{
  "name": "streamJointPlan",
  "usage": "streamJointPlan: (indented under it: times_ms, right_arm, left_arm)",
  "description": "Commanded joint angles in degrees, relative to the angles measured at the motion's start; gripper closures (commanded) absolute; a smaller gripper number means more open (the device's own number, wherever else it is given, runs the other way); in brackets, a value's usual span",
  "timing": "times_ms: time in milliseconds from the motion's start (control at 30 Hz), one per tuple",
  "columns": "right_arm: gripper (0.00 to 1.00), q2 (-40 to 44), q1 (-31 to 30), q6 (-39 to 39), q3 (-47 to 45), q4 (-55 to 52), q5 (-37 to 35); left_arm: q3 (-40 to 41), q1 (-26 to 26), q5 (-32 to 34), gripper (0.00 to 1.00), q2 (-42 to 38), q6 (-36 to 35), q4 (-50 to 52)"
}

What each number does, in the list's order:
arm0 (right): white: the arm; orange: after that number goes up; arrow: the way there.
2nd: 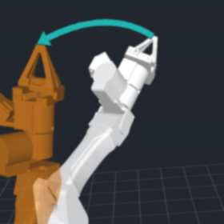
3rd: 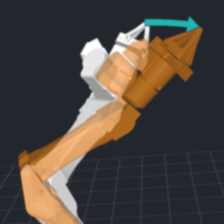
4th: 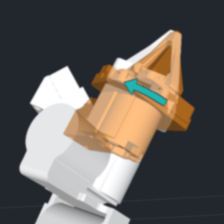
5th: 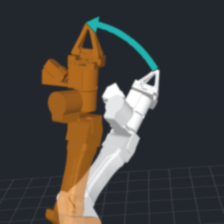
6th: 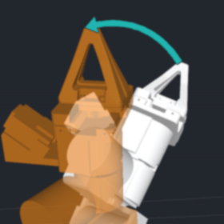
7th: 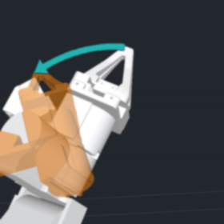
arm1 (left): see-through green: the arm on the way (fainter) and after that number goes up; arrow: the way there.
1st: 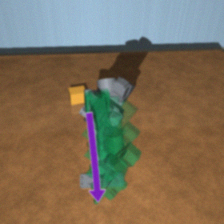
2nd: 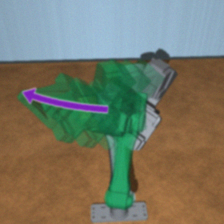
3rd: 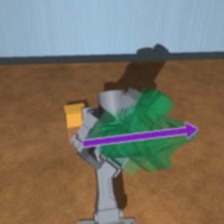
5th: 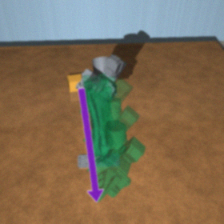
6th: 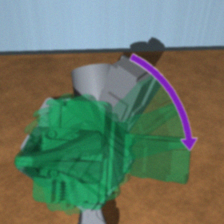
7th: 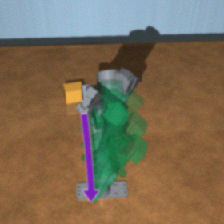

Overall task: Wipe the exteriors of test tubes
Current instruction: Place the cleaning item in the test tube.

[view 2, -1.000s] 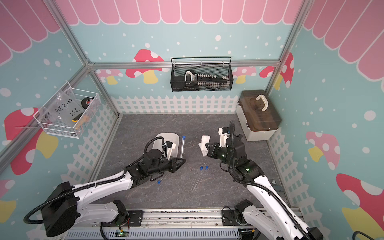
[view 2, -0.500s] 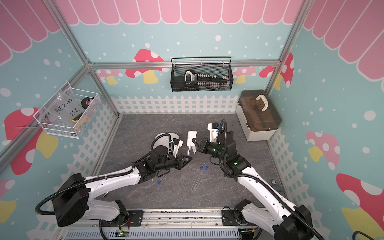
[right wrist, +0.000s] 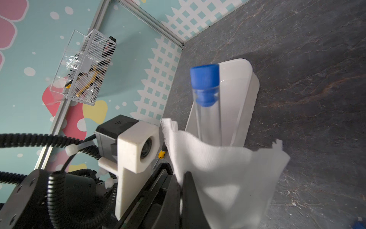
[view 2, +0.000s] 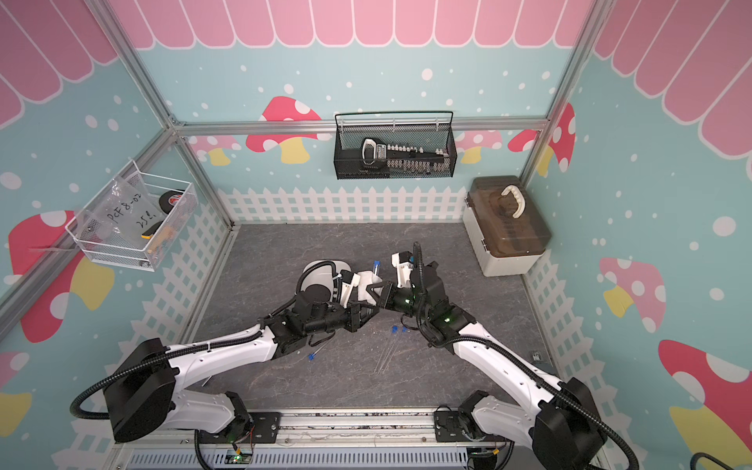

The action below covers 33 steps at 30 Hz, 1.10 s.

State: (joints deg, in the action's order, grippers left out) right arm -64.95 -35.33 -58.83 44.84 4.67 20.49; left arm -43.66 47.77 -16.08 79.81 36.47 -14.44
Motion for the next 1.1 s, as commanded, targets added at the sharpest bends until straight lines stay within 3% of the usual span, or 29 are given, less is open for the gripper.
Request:
streamJointPlan:
  times_ms: [0,133,233,700,933,1067]
  right_arm:
    - [0.93,-0.3,-0.5,0.8,0.2,-1.8,-1.4]
    - [0.72,-0.1,-0.6,1.3,-0.2,-2.7,-2.6]
    - [0.63,0.3,-0.7,1.3,-0.5,-2.6,-3.4]
    - [0.66,2.9,-0.7,1.0,0.7,-3.9,-4.5]
    - [0.57,8.3,-0.6,3.1,2.5,-13.3,-10.1]
    - [0.52,7.7,-0.7,2.8,1.2,-12.1,-10.2]
  left_arm:
    - [-1.0,0.4,0.0,0.89,-0.4,-0.3,-1.3]
    - [-1.0,0.3,-0.1,0.89,-0.5,-0.4,-1.5]
    - [-1.1,0.4,-0.1,0.89,-0.6,-0.6,-1.5]
    - [-0.5,0.6,0.8,0.89,-0.5,-0.5,-1.7]
    - [-0.5,0.6,0.8,0.88,-0.3,-0.4,-2.1]
    - [-0.8,0.6,0.1,0.88,0.0,-0.3,-2.1]
